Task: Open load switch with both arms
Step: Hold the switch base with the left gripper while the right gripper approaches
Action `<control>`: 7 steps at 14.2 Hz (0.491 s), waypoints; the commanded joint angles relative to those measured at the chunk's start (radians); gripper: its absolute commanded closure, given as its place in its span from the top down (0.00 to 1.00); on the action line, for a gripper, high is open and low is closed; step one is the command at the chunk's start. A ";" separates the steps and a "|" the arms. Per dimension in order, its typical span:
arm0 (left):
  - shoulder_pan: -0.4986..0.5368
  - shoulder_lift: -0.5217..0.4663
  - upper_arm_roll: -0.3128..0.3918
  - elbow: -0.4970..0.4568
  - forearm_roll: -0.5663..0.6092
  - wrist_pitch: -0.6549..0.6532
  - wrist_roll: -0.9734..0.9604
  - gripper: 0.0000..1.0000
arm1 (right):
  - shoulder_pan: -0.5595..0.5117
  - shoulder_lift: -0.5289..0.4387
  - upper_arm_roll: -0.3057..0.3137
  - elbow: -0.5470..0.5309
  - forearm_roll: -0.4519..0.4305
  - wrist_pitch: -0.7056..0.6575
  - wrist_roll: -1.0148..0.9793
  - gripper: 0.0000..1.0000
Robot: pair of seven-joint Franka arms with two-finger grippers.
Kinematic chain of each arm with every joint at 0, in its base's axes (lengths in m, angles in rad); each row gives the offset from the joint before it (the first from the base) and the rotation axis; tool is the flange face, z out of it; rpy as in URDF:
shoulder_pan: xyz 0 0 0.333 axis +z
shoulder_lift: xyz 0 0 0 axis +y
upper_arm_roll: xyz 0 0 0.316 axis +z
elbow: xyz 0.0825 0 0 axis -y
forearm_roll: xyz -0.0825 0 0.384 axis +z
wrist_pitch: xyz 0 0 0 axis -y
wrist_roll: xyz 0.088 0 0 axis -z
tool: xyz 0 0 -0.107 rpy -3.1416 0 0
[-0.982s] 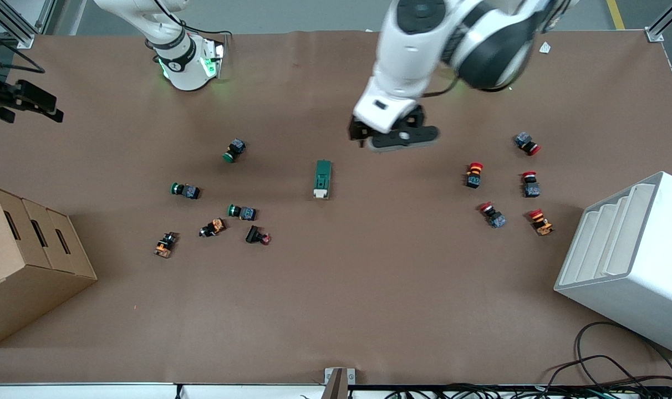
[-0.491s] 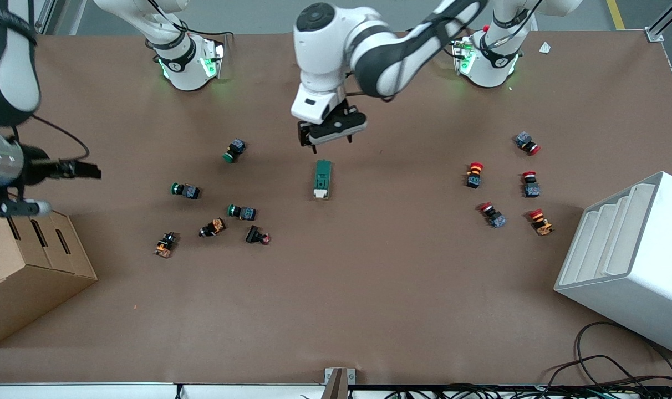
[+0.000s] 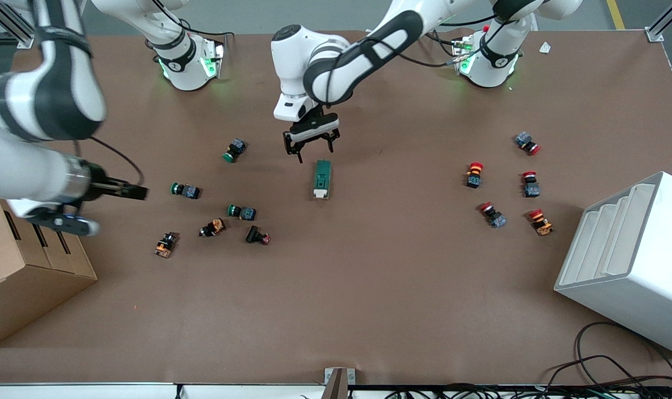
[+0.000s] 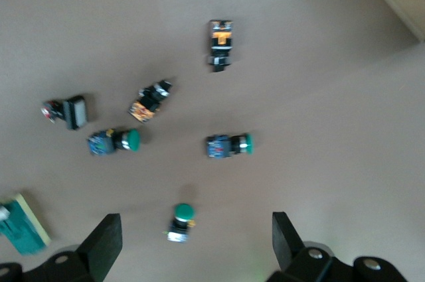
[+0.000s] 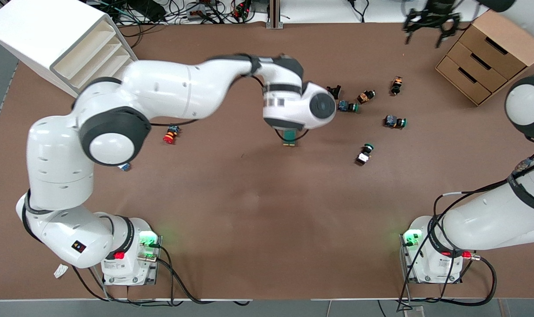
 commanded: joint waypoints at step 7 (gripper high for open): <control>-0.192 0.096 0.151 -0.026 0.254 -0.028 -0.176 1.00 | 0.240 0.256 -0.007 0.065 0.131 0.166 0.680 1.00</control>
